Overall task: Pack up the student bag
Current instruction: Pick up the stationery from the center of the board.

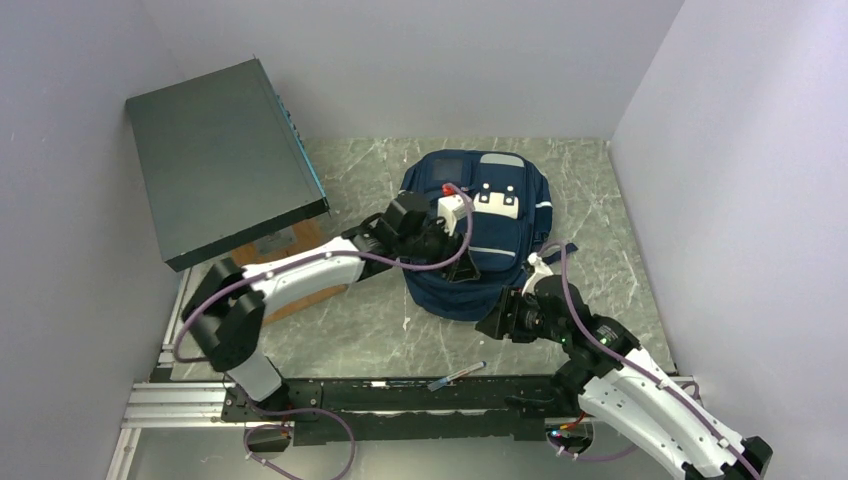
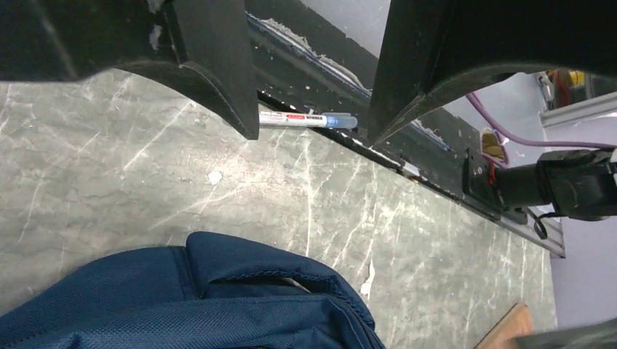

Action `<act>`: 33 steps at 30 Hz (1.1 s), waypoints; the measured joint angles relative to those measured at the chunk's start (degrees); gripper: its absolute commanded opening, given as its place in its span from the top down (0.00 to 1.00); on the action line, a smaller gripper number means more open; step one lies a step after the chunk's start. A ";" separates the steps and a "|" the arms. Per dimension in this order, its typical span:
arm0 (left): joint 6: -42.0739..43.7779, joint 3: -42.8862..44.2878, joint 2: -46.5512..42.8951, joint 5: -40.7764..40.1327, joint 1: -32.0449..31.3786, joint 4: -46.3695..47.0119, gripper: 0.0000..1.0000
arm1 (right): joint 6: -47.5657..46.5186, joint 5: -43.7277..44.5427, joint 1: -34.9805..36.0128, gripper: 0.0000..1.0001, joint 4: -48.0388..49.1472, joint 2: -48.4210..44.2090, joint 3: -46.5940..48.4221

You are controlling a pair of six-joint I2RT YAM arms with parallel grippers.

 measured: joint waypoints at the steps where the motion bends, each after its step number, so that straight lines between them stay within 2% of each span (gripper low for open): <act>1: 0.11 -1.27 -1.99 0.46 -0.17 0.46 0.40 | 0.37 0.17 0.48 0.35 -0.66 -0.33 0.00; 3: 0.90 -4.57 -6.58 0.46 -0.90 1.92 0.38 | 1.11 1.40 0.63 0.29 -1.49 -1.16 0.26; 7: 4.90 -14.78 -17.55 -3.54 -7.15 5.64 0.23 | 1.70 7.19 0.63 0.20 -4.37 -3.15 4.28; 9: 7.17 -19.89 -21.79 -6.99 -13.29 6.99 0.22 | 1.60 10.91 0.63 0.18 -5.20 -4.17 7.50; 12: 10.12 -24.85 -23.52 -11.85 -21.94 6.97 0.28 | 1.40 16.26 0.63 0.16 -6.14 -5.77 12.00; 18: 12.50 -24.35 -13.57 -19.54 -28.92 4.00 0.47 | 1.14 24.37 0.63 0.14 -8.92 -10.54 15.67; 25: 12.70 -15.54 0.59 -20.74 -30.14 -1.03 0.54 | 2.86 27.12 0.63 0.13 -14.25 -15.13 15.78; 33: 12.72 -12.02 5.16 -21.53 -30.18 -3.78 0.65 | 5.27 27.08 0.63 0.13 -16.81 -19.15 15.76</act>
